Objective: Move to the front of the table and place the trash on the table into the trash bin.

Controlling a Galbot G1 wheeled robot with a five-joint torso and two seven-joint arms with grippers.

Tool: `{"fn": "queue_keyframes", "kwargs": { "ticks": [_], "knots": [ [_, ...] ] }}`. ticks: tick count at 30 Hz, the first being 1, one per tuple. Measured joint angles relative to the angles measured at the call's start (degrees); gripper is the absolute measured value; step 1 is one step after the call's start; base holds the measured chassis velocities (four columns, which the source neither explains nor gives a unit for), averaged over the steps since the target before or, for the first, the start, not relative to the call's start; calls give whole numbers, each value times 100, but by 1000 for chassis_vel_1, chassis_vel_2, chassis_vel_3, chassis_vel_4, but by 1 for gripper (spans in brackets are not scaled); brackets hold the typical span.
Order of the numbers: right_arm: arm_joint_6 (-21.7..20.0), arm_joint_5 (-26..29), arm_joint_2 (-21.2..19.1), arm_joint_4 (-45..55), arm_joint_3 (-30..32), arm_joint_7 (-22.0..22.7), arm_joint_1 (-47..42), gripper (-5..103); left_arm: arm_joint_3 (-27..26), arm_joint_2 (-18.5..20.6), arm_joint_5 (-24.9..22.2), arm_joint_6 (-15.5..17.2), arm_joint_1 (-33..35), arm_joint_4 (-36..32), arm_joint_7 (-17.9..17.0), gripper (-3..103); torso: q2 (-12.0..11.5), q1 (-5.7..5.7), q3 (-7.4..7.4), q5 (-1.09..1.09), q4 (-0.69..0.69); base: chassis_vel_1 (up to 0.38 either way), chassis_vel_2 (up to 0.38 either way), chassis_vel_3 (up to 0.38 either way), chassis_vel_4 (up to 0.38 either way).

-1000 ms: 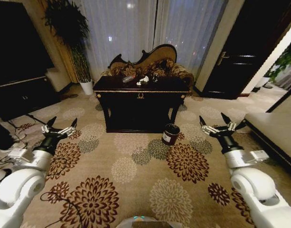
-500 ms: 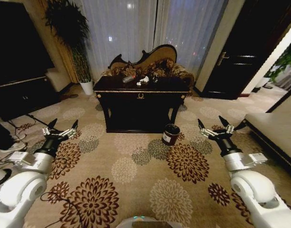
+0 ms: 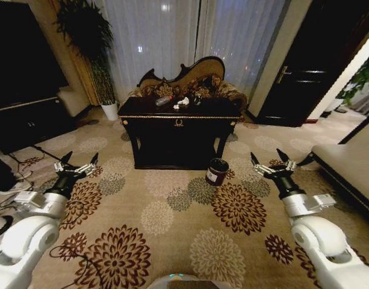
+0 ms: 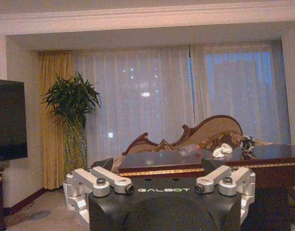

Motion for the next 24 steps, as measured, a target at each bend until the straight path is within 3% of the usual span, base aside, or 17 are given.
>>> {"fn": "queue_keyframes", "kwargs": {
  "ticks": [9, 24],
  "knots": [
    [-24, 16, 24, -20, -51, -1, 40, 100, -41, 125, -147, -10, -40, -86, 5, 100, -1, 0, 0, 0, 0, -48, 54, 56, -57],
    [-13, 4, 76, 36, -12, -21, -66, 100, -42, 16, -199, -51, 42, -182, 60, 100, -1, 0, -1, 0, 0, -56, 54, 54, -58]
  ]
}}
